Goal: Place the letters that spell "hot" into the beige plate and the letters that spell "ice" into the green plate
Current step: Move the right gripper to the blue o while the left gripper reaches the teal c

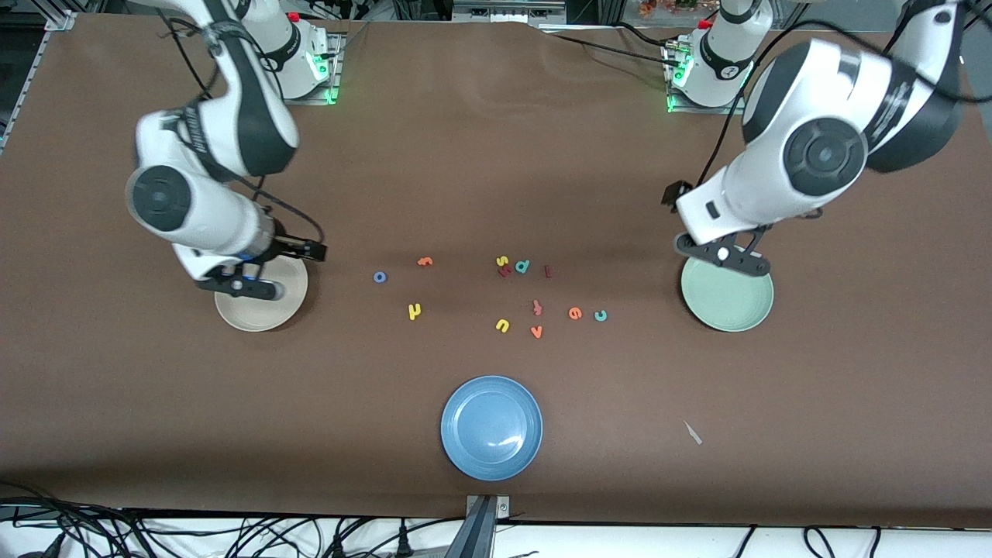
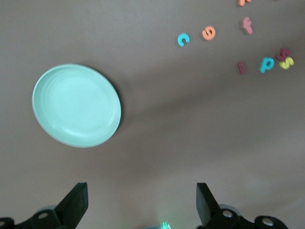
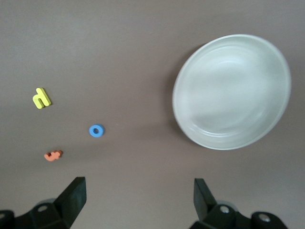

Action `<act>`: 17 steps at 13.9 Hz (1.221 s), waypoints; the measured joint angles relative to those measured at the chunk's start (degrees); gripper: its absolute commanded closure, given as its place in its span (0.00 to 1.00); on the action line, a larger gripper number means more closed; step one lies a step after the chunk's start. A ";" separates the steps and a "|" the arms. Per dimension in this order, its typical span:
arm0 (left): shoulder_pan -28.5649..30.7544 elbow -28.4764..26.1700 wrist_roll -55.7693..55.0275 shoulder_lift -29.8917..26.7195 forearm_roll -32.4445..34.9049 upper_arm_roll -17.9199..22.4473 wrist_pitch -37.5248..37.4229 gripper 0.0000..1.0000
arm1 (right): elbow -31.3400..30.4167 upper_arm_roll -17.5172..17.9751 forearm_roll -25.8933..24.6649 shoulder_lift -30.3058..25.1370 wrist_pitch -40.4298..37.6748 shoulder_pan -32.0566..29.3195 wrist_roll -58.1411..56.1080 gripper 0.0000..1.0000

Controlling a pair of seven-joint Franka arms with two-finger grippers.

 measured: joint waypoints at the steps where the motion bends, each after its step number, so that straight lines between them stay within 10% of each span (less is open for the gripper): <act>1: -0.43 -0.04 0.02 2.31 0.00 -0.02 3.30 0.00 | -0.88 0.01 0.00 0.96 2.41 1.28 1.89 0.00; 8: -5.46 -0.01 0.15 17.61 0.02 -0.18 23.61 0.00 | -9.25 0.11 0.01 7.89 23.76 8.91 16.17 0.00; 17: -7.49 -0.23 0.21 25.05 0.04 0.35 36.50 0.13 | -9.26 -0.43 0.73 12.45 28.60 9.17 16.67 0.04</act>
